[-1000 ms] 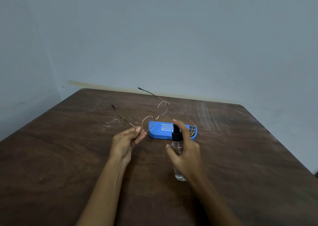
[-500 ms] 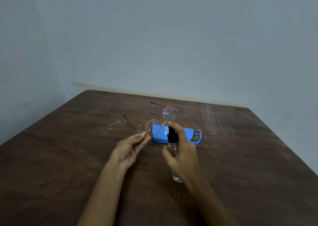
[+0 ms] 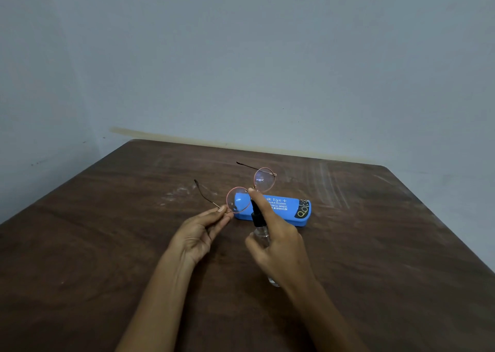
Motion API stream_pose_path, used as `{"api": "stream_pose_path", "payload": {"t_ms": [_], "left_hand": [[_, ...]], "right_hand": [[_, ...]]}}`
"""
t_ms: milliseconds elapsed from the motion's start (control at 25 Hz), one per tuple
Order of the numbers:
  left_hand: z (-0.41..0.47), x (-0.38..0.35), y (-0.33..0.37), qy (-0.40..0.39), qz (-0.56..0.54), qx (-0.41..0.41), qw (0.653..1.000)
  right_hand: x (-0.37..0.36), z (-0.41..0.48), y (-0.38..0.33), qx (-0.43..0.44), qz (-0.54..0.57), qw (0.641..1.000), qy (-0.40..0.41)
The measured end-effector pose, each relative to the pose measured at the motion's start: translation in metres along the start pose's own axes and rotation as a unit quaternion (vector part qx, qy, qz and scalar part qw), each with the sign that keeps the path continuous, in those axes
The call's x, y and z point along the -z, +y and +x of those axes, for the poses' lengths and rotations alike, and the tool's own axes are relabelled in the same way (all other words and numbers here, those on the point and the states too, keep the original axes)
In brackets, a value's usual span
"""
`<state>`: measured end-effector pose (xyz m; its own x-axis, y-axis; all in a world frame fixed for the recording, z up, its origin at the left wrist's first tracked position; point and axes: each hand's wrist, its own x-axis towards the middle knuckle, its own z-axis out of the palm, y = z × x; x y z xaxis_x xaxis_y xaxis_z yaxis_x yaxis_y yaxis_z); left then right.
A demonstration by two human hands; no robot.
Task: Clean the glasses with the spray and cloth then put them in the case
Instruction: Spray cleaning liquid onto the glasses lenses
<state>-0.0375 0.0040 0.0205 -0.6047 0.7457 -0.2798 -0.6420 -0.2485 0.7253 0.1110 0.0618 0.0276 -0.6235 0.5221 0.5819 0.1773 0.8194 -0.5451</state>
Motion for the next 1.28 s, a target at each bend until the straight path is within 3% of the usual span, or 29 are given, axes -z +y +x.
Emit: {"api": "stream_pose_path", "payload": {"t_ms": [1080, 1280], "left_hand": [[-0.003, -0.002, 0.002, -0.010, 0.004, 0.026, 1.000], [-0.001, -0.001, 0.001, -0.009, 0.010, 0.025, 1.000]], "right_hand": [[0.004, 0.001, 0.004, -0.013, 0.013, 1.000, 0.019], [0.014, 0.003, 0.013, -0.039, 0.005, 0.995, 0.089]]}}
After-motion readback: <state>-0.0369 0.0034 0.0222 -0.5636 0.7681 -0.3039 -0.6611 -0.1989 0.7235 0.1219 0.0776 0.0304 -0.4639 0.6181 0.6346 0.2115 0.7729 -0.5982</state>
